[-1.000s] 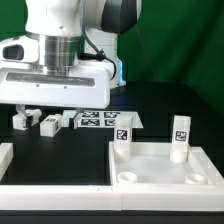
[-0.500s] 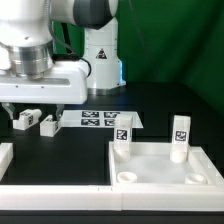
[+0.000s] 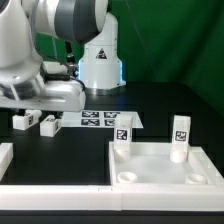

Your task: Assemble square table

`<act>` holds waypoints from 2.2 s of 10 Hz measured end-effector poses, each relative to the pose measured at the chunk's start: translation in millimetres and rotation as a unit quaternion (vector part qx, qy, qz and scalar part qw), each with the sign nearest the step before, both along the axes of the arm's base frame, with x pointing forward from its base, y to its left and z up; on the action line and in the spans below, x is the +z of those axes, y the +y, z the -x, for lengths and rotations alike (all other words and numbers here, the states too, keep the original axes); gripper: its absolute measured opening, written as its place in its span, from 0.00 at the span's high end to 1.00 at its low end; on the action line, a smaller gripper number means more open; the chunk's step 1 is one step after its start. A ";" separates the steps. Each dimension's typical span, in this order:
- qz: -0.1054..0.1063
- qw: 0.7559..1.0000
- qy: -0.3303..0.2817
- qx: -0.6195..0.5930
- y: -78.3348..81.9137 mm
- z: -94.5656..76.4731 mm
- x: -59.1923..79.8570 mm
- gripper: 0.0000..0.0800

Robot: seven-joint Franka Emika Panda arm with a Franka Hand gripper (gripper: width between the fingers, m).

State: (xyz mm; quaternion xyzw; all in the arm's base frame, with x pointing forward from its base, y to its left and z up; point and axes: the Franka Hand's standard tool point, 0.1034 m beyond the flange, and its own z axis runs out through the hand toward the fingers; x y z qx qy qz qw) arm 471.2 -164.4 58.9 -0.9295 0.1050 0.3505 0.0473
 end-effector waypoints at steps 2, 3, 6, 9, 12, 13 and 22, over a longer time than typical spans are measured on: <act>-0.012 0.995 0.098 -0.025 8.0 20.9 -17.4 0.19; -0.006 0.997 0.074 -0.012 11.1 15.4 -25.8 0.19; -0.007 0.997 0.077 -0.014 11.5 17.7 -22.6 0.19; -0.008 0.996 0.090 -0.020 13.3 40.2 -37.5 0.19; -0.008 0.994 0.107 -0.023 21.6 58.3 -47.2 0.19; -0.008 0.994 0.107 -0.023 21.4 58.1 -47.3 0.19; -0.008 0.994 0.107 -0.022 21.5 58.2 -47.1 0.64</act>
Offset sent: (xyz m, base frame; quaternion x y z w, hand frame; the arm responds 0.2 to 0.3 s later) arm 0.0000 0.0000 0.0000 0.0000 0.0000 0.0000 1.0000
